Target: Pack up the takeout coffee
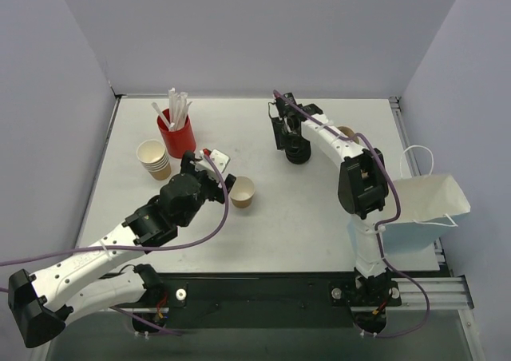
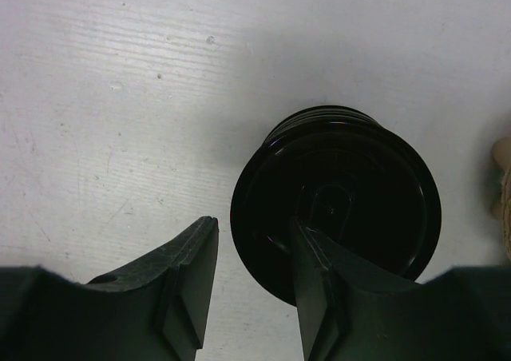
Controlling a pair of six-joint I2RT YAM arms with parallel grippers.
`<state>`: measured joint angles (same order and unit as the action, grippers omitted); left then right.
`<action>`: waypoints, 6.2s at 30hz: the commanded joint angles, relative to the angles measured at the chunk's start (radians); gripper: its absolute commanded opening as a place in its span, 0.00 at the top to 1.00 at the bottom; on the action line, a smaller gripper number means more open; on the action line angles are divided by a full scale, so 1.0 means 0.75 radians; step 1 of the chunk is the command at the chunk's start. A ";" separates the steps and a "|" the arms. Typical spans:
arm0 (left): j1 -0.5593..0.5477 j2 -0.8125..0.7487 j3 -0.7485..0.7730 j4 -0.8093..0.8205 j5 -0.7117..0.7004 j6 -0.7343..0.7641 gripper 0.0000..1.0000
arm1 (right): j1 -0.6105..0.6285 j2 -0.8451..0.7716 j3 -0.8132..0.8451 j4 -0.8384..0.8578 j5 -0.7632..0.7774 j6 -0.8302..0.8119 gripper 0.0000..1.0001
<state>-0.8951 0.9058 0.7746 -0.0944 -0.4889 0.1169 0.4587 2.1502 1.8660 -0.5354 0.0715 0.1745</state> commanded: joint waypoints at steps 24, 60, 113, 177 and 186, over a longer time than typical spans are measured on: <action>0.005 -0.005 0.035 0.044 0.024 0.020 0.09 | 0.006 -0.042 0.069 -0.067 0.029 -0.028 0.88; 0.003 -0.044 0.065 -0.009 0.138 -0.117 0.11 | -0.047 -0.138 0.038 -0.072 -0.083 0.101 0.93; 0.181 -0.173 0.145 0.164 0.885 -0.634 0.32 | -0.031 -0.963 -0.980 1.847 -1.370 1.773 0.96; 0.328 -0.036 0.145 0.285 1.045 -0.780 1.00 | 0.043 -1.128 -1.071 1.713 -1.300 1.656 0.43; 0.330 0.023 0.427 -0.632 0.773 -0.698 1.00 | 0.004 -1.357 -0.880 0.487 -0.795 0.694 0.09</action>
<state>-0.6525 0.8925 0.9771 -0.2363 0.1860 -0.4328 0.4465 1.2255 1.1168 0.2062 -0.7277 1.0584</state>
